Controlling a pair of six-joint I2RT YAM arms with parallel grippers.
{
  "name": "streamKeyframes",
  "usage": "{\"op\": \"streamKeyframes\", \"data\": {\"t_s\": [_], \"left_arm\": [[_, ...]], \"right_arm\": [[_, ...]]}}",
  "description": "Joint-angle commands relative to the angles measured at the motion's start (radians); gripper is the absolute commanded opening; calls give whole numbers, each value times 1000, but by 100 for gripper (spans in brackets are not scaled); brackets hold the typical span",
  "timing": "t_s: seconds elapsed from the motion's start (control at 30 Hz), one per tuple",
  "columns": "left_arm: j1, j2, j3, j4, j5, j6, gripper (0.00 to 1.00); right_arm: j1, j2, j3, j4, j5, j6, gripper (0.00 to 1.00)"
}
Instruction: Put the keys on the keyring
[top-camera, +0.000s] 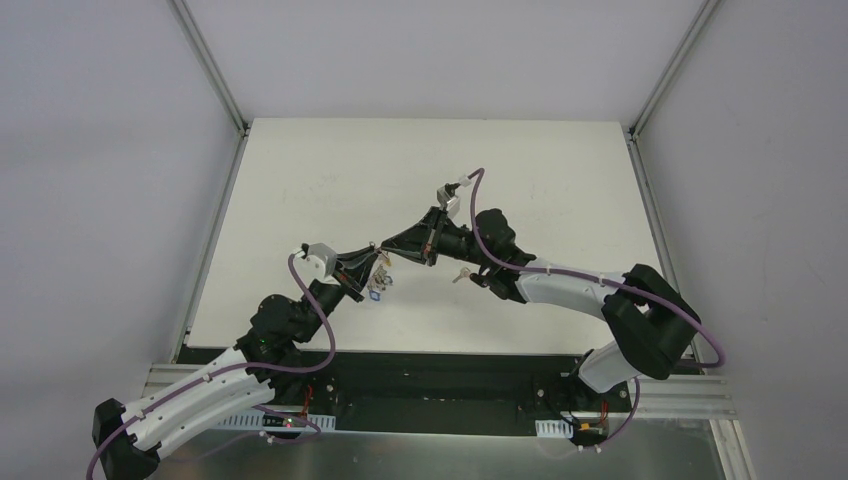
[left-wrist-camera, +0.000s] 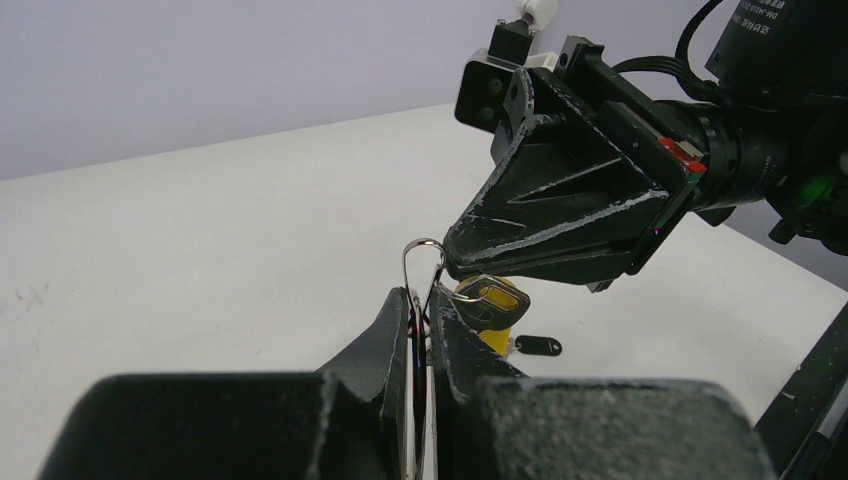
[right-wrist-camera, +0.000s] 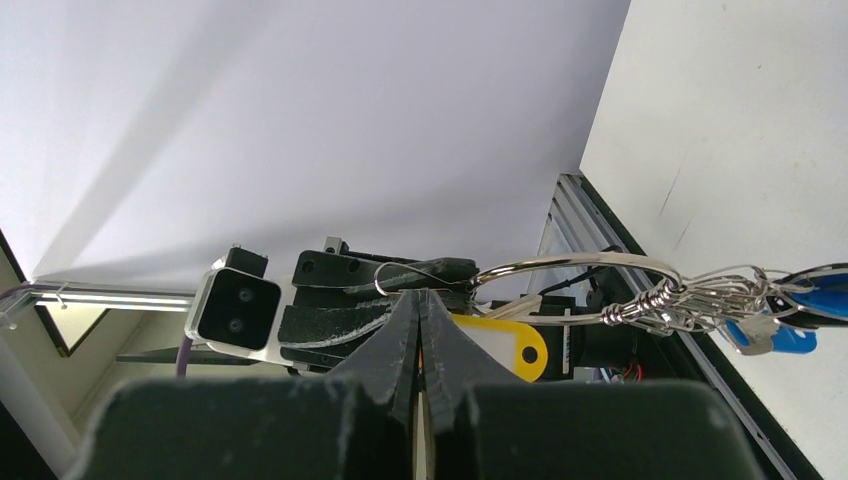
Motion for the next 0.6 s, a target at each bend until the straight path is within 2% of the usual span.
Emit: {"op": "streamKeyframes", "data": {"t_s": [0.0, 0.57], "left_arm": [[1, -4, 2, 73, -3, 8, 0], [0, -3, 1, 73, -1, 5, 0]], "right_arm": [[10, 9, 55, 82, 19, 8, 0], [29, 52, 87, 88, 32, 13, 0]]}}
